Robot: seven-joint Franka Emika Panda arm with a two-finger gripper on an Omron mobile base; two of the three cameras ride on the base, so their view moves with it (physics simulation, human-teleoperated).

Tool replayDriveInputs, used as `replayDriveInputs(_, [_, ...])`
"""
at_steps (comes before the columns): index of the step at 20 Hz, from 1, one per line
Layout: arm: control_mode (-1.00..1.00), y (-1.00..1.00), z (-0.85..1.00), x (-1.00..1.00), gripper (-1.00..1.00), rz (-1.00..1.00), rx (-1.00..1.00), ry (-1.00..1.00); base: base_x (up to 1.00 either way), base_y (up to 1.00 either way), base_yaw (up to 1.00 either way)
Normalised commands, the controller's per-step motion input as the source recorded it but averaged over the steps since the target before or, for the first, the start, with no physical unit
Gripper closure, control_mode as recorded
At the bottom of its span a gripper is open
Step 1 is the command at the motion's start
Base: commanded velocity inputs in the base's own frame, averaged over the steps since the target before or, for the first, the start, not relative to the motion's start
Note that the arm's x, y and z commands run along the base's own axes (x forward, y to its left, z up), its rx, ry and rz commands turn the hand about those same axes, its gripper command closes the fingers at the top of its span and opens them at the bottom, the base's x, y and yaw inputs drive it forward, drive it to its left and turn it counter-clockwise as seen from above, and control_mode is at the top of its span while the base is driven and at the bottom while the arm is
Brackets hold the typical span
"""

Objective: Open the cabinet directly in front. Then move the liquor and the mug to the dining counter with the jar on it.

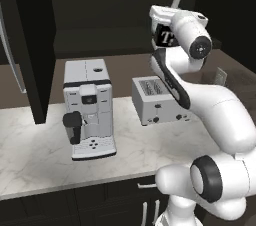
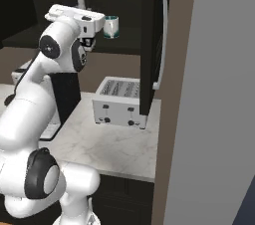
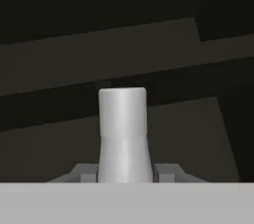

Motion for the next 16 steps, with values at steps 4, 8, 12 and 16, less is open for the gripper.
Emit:
replayDriveInputs(4, [-1.00, -0.12, 0.46, -1.00, 1.00, 0.09, 0.06, -0.26, 0.00, 0.00, 0.00])
replayDriveInputs(8, [-1.00, 0.04, 0.10, -1.00, 1.00, 0.21, -0.02, -0.04, 0.00, 0.00, 0.00])
replayDriveInputs(12, [-1.00, 0.26, -0.82, -1.00, 1.00, 0.28, -0.16, 0.11, 0.00, 0.00, 0.00])
replayDriveInputs(16, [-1.00, 0.25, -0.88, -1.00, 1.00, 0.26, -0.16, 0.22, 0.00, 0.00, 0.00])
